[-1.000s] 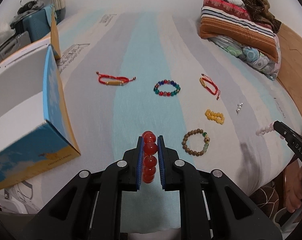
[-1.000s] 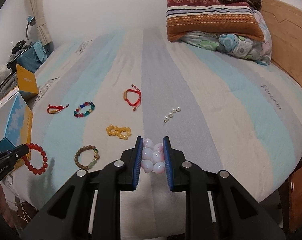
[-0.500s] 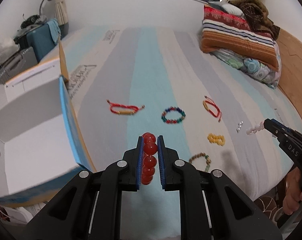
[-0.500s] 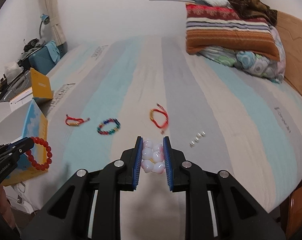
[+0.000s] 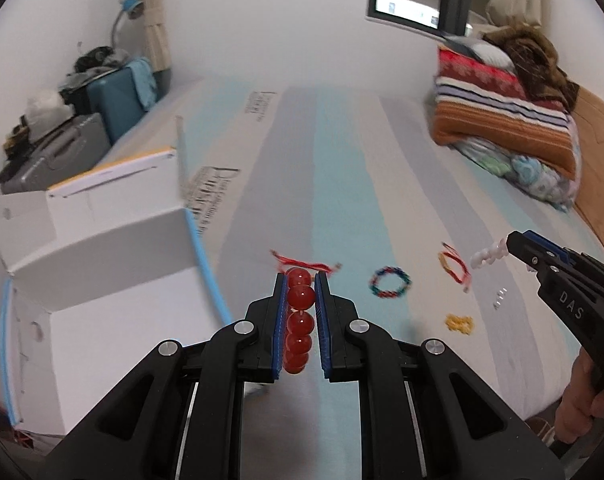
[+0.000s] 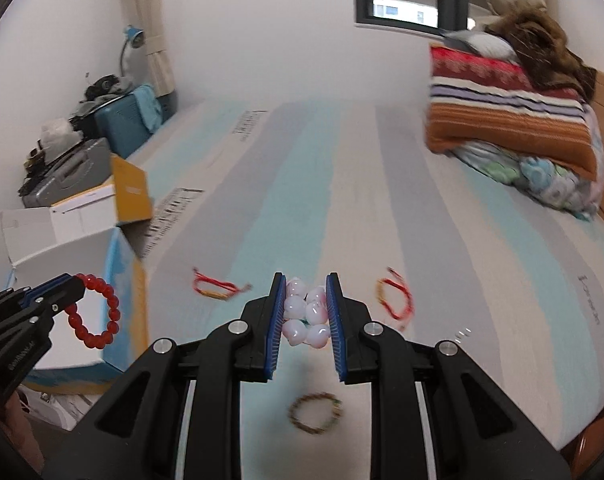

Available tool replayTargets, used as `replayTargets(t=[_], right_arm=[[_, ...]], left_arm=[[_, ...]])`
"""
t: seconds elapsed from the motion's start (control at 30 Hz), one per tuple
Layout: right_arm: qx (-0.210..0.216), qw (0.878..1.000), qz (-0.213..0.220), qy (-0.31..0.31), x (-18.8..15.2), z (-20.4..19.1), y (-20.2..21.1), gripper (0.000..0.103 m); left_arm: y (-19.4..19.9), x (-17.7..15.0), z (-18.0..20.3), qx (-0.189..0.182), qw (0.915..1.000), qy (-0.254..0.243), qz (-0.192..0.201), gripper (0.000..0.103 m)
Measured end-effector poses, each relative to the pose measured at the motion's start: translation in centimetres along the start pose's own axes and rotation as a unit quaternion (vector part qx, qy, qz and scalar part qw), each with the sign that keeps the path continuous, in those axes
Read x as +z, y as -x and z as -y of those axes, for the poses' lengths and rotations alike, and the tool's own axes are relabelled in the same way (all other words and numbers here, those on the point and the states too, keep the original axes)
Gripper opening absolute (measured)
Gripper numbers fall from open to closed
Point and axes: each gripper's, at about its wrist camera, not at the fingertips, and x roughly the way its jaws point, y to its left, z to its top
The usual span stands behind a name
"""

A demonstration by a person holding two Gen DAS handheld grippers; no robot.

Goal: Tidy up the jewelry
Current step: 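Lift both bracelets and carry them over the white box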

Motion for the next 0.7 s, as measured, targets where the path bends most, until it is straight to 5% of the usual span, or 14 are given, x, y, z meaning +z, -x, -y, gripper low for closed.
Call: replayTargets(t=[0.7], right_arm=[[0.112,0.989,-0.010,0.091,2.2,-19.5,-1.6,0.020]], left_arm=[[5.0,-1.8,-18.8,0.116,0.9875,0.107,-0.001,0.013]])
